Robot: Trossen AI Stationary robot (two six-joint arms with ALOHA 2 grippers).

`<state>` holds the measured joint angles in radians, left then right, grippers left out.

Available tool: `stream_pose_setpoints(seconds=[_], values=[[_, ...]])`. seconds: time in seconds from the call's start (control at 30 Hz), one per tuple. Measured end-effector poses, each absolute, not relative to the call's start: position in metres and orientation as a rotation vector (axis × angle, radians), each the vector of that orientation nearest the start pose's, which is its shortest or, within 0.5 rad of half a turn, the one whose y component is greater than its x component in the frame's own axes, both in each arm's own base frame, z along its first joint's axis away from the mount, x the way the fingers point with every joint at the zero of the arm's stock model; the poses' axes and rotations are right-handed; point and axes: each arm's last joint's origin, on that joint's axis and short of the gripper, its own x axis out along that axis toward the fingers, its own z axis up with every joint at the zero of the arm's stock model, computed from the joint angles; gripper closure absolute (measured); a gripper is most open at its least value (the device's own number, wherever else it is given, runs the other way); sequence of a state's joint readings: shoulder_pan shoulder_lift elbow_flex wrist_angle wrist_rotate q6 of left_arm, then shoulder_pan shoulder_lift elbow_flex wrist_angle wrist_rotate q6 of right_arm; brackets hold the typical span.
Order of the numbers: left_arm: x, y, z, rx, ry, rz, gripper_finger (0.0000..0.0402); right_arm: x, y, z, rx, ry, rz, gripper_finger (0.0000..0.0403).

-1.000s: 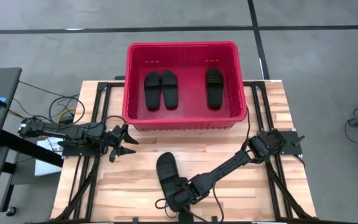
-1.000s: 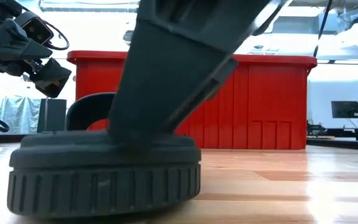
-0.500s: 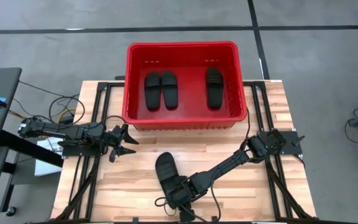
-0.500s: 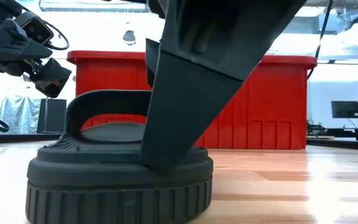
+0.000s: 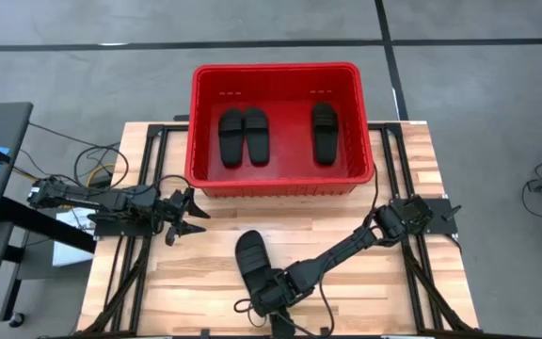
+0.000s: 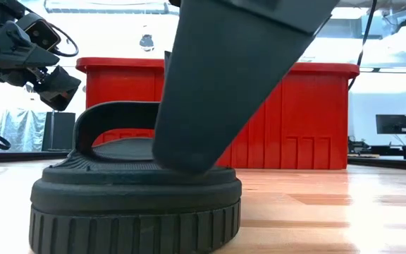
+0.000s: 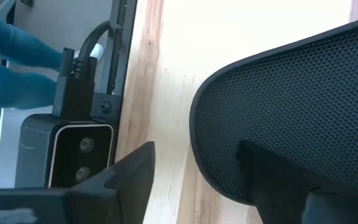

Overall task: Pick and place slides into bin
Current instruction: Put the black slide into the red bin

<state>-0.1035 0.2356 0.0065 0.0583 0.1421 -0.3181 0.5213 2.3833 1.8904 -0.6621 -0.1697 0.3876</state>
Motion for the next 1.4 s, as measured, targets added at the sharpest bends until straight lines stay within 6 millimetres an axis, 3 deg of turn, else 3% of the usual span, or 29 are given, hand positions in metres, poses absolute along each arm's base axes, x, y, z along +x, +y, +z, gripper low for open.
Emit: stream_pose_setpoints(seconds=[0.2,0.6,1.13,1.27,1.4], values=[[0.11,-0.016,0.151,-0.319,0.209,-0.216,0.0191,0.427,0.252,0.129,0.104,1.251,0.354,0.0166],[0.11,-0.015,0.152,-0.319,0.209,-0.216,0.0191,0.427,0.249,0.126,-0.016,1.214,0.323,0.0205],[0.11,-0.015,0.151,-0.319,0.209,-0.215,0.0191,0.428,0.251,0.113,-0.09,1.198,0.266,0.0222],[0.11,-0.015,0.152,-0.319,0.209,-0.216,0.0191,0.429,0.249,0.113,-0.089,1.195,0.242,0.0249],[0.11,-0.015,0.151,-0.319,0.209,-0.216,0.0191,0.43,0.247,0.112,-0.03,1.202,0.202,0.0324]])
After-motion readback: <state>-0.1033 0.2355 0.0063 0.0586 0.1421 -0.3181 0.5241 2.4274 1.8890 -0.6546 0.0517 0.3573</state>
